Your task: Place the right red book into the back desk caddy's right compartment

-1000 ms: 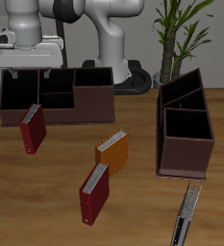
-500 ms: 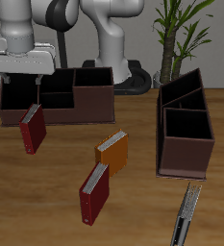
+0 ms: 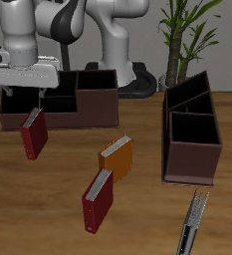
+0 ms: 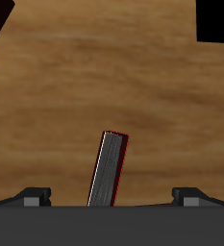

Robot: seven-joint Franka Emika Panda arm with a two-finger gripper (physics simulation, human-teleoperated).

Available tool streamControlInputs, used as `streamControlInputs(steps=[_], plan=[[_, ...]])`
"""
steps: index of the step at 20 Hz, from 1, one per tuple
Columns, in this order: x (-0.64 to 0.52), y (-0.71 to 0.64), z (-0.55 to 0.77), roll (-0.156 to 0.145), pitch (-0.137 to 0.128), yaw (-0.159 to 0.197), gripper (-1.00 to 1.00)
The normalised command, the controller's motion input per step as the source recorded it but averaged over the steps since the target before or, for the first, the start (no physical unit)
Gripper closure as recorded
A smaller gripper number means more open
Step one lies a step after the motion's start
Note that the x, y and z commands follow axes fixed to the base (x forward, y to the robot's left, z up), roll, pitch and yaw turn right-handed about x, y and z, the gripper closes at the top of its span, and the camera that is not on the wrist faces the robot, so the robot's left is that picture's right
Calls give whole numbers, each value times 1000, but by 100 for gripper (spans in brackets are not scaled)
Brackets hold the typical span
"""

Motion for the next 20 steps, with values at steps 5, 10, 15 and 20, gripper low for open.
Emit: streamControlInputs(steps=[5, 10, 15, 20], plan=[[132, -104, -141, -24, 17, -34, -100], [33, -92, -148, -19, 8, -39, -100], [9, -52, -110, -19, -1, -34, -100], [40, 0, -273, 3, 27, -23, -100]])
